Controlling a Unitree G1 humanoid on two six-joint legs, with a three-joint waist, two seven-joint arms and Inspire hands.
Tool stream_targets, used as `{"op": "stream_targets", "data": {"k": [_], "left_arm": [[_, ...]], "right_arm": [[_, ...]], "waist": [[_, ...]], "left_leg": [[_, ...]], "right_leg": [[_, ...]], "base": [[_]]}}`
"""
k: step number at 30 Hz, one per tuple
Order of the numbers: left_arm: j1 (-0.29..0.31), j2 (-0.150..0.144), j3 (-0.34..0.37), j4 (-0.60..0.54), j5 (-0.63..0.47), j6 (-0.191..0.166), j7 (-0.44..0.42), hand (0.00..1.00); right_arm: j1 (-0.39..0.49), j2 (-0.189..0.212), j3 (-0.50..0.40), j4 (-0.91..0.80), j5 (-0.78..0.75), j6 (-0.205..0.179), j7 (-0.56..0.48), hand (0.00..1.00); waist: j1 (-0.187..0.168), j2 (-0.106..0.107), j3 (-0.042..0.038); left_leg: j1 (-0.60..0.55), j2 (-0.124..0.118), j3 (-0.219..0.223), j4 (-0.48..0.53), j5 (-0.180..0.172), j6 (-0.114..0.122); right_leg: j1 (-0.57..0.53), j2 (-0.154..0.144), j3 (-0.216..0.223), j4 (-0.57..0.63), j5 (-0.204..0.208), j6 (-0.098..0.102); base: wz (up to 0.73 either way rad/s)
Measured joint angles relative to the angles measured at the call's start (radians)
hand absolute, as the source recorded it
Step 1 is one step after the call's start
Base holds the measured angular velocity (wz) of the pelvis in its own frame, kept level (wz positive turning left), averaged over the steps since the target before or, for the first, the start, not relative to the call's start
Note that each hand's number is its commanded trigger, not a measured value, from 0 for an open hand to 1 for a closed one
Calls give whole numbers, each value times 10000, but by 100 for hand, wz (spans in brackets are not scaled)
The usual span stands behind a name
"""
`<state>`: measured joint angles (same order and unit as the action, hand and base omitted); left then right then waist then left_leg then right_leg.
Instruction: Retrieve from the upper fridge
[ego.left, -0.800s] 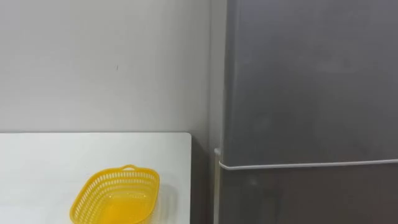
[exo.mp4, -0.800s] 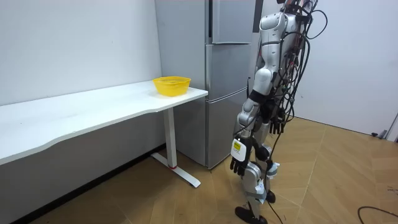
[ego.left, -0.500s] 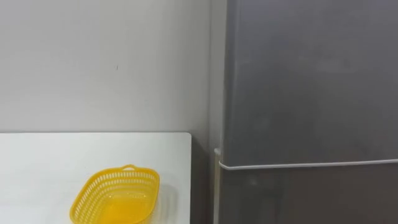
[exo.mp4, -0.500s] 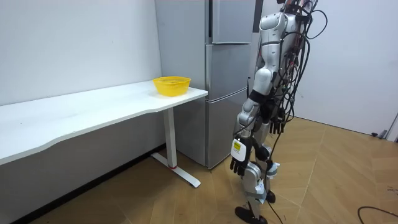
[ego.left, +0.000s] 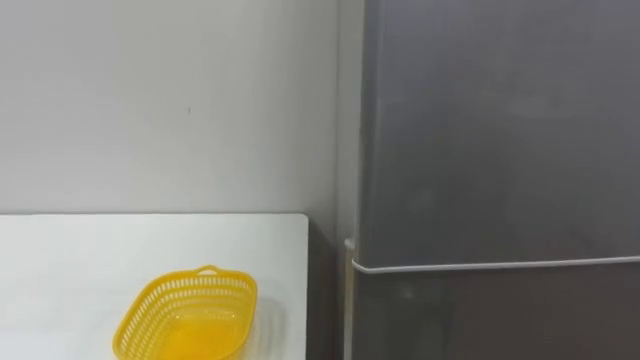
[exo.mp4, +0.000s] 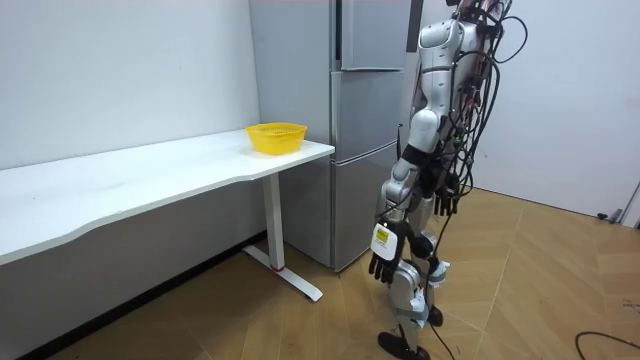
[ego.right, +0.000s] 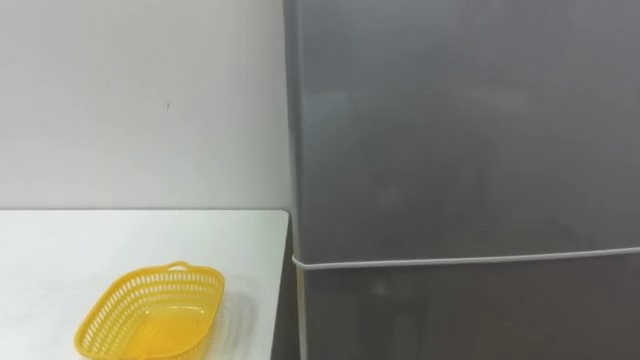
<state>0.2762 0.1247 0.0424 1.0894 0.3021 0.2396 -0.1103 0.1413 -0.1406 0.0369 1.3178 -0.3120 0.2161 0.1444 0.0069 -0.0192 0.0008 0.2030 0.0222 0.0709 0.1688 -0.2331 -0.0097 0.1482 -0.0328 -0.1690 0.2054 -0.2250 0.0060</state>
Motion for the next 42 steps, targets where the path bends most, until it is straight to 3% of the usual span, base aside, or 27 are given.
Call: {"op": "stream_targets", "data": {"k": [5,9,12,16,22,29,31,37,42], "left_arm": [[-41,3,449,-26,-702,-87,536,0],[-157,9,1263,-104,-1785,-119,1429,0],[-120,-9,2034,-885,-2749,-171,2378,0],[-293,-1,3154,-2230,-5106,-790,3995,0],[-412,-21,3701,-4565,-7715,-1522,6051,0],[-382,-201,4240,-7628,-7720,-2638,8785,0],[-363,-198,4285,-8591,-7689,-3156,9557,0],[-152,-152,4255,-10887,-6749,-4007,10374,0],[-202,-119,4217,-12476,-6558,-4232,10404,0]], "right_arm": [[-12,-2,-2,-32,28,3,-23,0],[-50,-12,-207,-78,22,-35,-189,0],[-59,-24,-307,-96,18,-46,-488,0],[-60,-77,-703,-114,41,-116,-812,0],[17,-82,-851,-359,47,-369,-1201,0],[435,-60,-1000,-804,13,-865,-1598,0],[462,-61,-1003,-803,14,-974,-1692,0],[665,-51,-991,-775,20,-1411,-1626,0],[750,-50,-878,-785,35,-1509,-1426,0]], "waist": [[11,12,1],[12,9,1],[95,11,0],[317,131,-72],[537,182,-79],[761,305,-103],[774,342,-116],[776,348,-109],[762,360,-102]], "left_leg": [[15,-2,-50,8,0,0],[-42,-1,-193,1,0,0],[-85,9,-239,-11,-1,-1],[-149,11,-285,-26,-1,-1],[-151,5,-199,-30,-1,-1],[-157,5,-197,-54,-1,0],[-150,1,-193,-50,0,0],[-139,-14,-283,-27,1,1],[-155,-13,-380,-1,1,1]], "right_leg": [[46,-3,-60,0,0,-1],[38,-11,-250,12,-7,-8],[4,-1,-261,16,-7,-14],[-60,2,-291,26,8,-27],[-119,-1,-259,70,9,-28],[-288,1,-142,157,10,-30],[-286,-10,-133,171,9,-30],[-266,-11,-80,200,6,-26],[-268,-5,-104,210,2,-31]], "base": [[5],[10],[6],[1],[-5],[-6],[0],[1],[2]]}}
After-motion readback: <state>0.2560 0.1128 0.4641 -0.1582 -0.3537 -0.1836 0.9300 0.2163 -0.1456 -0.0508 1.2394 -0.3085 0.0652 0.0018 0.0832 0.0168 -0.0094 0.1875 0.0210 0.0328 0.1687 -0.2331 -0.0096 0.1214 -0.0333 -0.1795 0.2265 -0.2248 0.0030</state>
